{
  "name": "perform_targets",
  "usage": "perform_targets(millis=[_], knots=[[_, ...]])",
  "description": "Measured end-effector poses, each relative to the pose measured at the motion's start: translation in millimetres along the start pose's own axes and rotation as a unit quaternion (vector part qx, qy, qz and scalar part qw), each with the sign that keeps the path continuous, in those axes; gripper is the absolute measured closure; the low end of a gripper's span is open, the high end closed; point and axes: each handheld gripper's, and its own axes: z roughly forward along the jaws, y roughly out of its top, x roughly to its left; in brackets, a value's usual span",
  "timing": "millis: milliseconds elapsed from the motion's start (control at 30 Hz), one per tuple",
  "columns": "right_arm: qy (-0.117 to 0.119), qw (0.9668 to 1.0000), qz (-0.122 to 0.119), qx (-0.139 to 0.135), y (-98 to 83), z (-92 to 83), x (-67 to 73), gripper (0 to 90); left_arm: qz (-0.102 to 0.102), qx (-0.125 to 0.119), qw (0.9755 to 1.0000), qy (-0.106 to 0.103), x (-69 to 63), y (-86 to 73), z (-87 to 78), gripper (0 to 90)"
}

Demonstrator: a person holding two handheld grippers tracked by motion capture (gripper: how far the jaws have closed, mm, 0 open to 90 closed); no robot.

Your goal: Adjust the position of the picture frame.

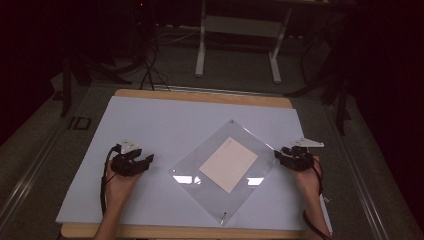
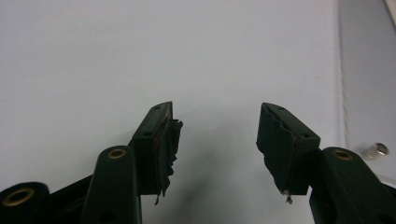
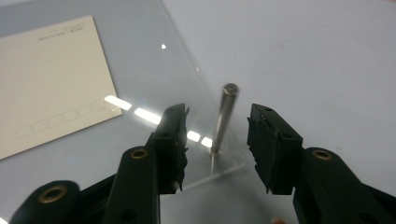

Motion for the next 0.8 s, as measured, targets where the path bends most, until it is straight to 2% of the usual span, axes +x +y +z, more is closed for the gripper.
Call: perform_targets(millis=[33, 67, 133, 167, 200, 233, 267, 400, 500, 533, 567, 633, 700, 733, 767, 800], knots=[[-0.006, 1.0000, 0.000, 0.001, -0.1, 7.1, 1.0, 60.5, -0.001, -0.006, 0.9999, -0.014, -0.7, -0.2, -1.4, 49.1], [-0.007, 1.0000, 0.003, 0.001, -0.1, 9.4, 1.4, 62.2, 0.004, -0.018, 0.9992, -0.037, -2.7, 0.2, -4.4, 49.8], [-0.011, 0.9999, 0.004, -0.001, -0.1, 11.1, 1.8, 65.5, 0.011, -0.018, 0.9989, -0.043, -4.2, 0.6, -5.1, 49.8], [-0.010, 0.9999, 0.006, -0.006, 0.0, 12.0, 2.1, 70.7, 0.015, -0.017, 0.9986, -0.049, -6.0, 0.7, -5.4, 49.8], [-0.008, 0.9998, 0.011, -0.011, 0.5, 12.9, 2.8, 80.8, 0.019, -0.013, 0.9981, -0.057, -7.5, 0.6, -5.2, 49.8], [-0.008, 0.9998, 0.011, -0.011, 0.5, 12.9, 2.8, 80.8, 0.024, -0.011, 0.9977, -0.063, -9.8, 0.4, -4.6, 49.8], [-0.009, 0.9996, 0.023, -0.013, 0.0, 13.1, 0.8, 84.6, 0.033, -0.003, 0.9970, -0.070, -14.2, 0.6, -3.1, 49.7], [-0.005, 0.9996, 0.023, -0.016, -0.8, 13.0, -0.3, 84.9, 0.048, 0.001, 0.9957, -0.079, -20.1, 1.4, -2.0, 48.7], [-0.002, 0.9995, 0.026, -0.016, -0.8, 13.1, -0.7, 84.8, 0.061, 0.003, 0.9942, -0.089, -26.9, 2.2, -2.7, 48.7], [-0.002, 0.9995, 0.026, -0.016, -0.5, 13.0, -0.7, 84.9, 0.070, 0.005, 0.9927, -0.098, -31.9, 3.2, -2.7, 48.7], [-0.002, 0.9995, 0.026, -0.016, -0.5, 13.0, -0.7, 84.9, 0.070, 0.005, 0.9927, -0.098, -31.9, 3.2, -2.7, 48.7], [0.000, 0.9995, 0.027, -0.016, -0.3, 13.0, -1.0, 84.9, 0.081, 0.007, 0.9907, -0.109, -37.6, 4.3, -2.7, 48.7], [0.000, 0.9995, 0.028, -0.015, -0.1, 12.9, -1.1, 84.9, 0.099, 0.008, 0.9875, -0.122, -47.0, 6.0, -2.4, 48.7], [0.000, 0.9995, 0.028, -0.015, -0.1, 12.9, -1.1, 84.9, 0.099, 0.008, 0.9875, -0.122, -47.0, 6.0, -2.4, 48.7], [0.000, 0.9995, 0.029, -0.015, 0.2, 13.0, -1.3, 84.9, 0.105, 0.010, 0.9863, -0.127, -49.9, 6.4, -2.4, 48.7], [0.000, 0.9995, 0.028, -0.015, 0.6, 13.2, -1.4, 84.9, 0.116, 0.008, 0.9836, -0.138, -55.2, 6.7, -2.3, 48.6]])
